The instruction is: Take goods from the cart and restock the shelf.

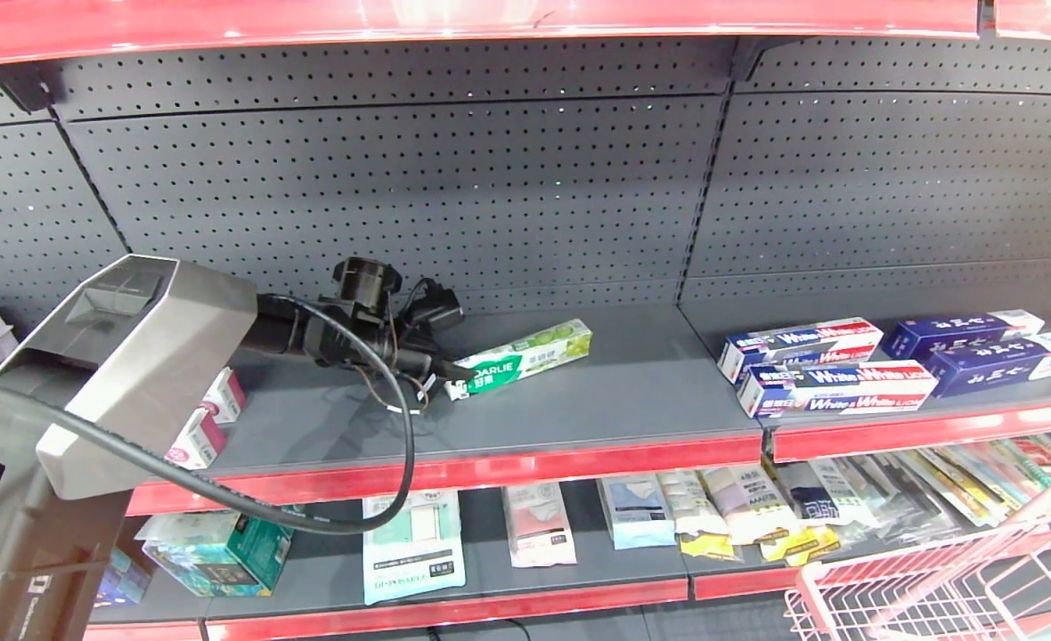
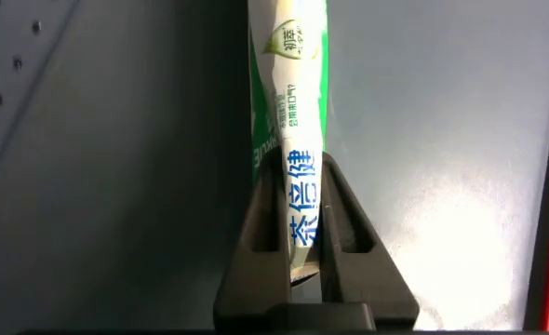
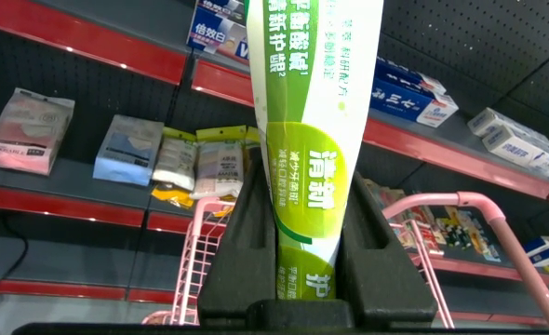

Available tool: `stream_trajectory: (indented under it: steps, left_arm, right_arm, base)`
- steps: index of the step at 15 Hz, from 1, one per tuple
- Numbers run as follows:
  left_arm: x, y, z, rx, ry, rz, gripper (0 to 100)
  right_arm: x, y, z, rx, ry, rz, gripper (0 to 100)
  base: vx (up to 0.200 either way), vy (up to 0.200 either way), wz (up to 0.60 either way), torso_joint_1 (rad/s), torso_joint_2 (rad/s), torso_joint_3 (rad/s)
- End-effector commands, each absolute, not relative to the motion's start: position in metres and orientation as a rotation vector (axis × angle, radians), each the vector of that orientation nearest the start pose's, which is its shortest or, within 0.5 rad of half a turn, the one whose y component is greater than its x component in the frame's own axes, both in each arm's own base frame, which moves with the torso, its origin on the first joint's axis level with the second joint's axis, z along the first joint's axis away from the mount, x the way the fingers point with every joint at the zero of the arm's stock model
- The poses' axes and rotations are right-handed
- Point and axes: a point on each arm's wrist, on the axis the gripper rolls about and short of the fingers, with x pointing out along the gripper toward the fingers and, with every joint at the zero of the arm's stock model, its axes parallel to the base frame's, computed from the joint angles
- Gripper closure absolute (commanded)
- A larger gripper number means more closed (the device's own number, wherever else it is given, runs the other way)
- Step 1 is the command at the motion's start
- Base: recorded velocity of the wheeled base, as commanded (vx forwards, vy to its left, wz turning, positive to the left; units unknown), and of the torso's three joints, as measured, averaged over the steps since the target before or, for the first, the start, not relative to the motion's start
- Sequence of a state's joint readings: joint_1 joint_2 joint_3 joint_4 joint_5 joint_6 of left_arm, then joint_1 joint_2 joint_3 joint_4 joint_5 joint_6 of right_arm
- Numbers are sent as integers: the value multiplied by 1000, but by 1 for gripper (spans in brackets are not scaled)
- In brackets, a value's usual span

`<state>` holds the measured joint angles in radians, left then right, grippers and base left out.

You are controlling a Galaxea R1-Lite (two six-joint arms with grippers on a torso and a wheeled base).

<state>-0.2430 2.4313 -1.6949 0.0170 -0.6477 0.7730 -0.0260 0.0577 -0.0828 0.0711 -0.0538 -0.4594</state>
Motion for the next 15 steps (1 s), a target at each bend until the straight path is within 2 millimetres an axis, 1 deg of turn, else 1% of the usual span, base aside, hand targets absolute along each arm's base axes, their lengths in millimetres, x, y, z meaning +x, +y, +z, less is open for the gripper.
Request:
stream_trajectory:
  steps: [1,3,4,6,7,9,12,15]
  left_arm:
    - [460,-122,72,538,378,-1094,100]
    - [449,-106,80,529,371,-1136,100]
    - [446,-98,80,544,354,-1153,100]
    - [441,-74,77,591,338,-1154,100]
    - [438,-63,79,594,342,-1153,100]
    - [433,-52,84,611,328,-1183,100]
    - [424,-50,90,630,313,-1237,100]
    - [423,-48,91,636,280,-1259,100]
  right_arm:
    - [-24,-1,93,-459,65,-67,100]
    - [-24,-1,93,-456,65,-68,100]
    - [-24,-1,93,-456,65,-68,100]
    - [-24,-1,93,-456,65,-68,100]
    - [-24,-1,93,-456,65,-68,100]
    - [-24,-1,92,-456,68,-68,100]
    - [-24,-1,92,-456,70,-68,100]
    - [-24,0,92,-457,72,-71,100]
  base:
    - [0,0,0,0,0,0]
    - [0,0,0,0,0,0]
    - [0,0,0,0,0,0]
    - [0,0,0,0,0,0]
    - [0,0,0,0,0,0]
    - [0,0,0,0,0,0]
    - [0,0,0,0,0,0]
    - [0,0,0,0,0,0]
